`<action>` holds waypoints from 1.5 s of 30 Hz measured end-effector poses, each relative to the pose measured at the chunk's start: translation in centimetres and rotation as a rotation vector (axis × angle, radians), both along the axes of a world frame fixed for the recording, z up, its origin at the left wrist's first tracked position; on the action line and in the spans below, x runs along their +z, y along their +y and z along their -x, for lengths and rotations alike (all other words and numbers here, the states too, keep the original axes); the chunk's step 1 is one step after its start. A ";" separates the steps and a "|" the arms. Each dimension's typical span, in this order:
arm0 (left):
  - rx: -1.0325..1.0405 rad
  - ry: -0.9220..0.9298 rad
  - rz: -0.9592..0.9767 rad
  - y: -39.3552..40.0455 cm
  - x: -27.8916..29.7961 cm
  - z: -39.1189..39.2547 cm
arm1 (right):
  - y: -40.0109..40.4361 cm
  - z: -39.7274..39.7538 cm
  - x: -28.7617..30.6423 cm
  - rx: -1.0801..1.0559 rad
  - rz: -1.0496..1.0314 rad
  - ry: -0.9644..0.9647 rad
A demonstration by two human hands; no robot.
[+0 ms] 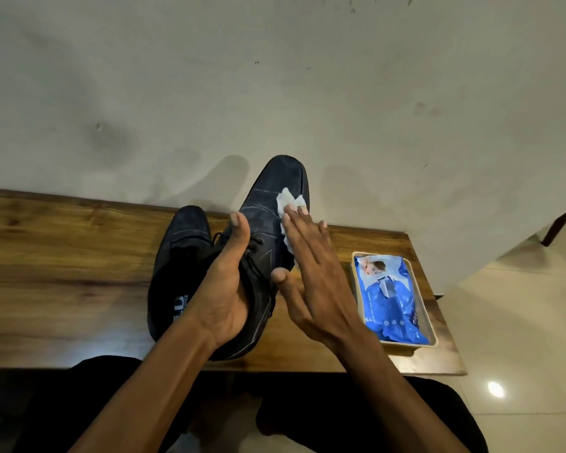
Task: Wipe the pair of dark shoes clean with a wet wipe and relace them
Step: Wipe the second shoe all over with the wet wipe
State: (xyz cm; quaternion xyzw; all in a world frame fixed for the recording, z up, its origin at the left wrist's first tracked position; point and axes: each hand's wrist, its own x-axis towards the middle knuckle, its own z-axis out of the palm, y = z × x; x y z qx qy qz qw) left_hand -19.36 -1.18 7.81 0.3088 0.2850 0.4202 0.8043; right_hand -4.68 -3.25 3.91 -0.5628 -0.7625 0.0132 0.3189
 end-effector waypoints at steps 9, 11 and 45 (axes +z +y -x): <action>0.012 0.115 -0.022 0.2 -0.5 0.3 | -1.2 2.0 -0.9 0.113 -0.043 -0.049; 0.001 0.088 -0.066 0.0 -0.2 0.1 | -0.1 1.0 -0.6 0.009 -0.016 -0.031; -0.042 0.087 -0.096 -0.1 -1.8 -0.8 | 1.8 -1.8 0.3 -0.059 -0.010 0.107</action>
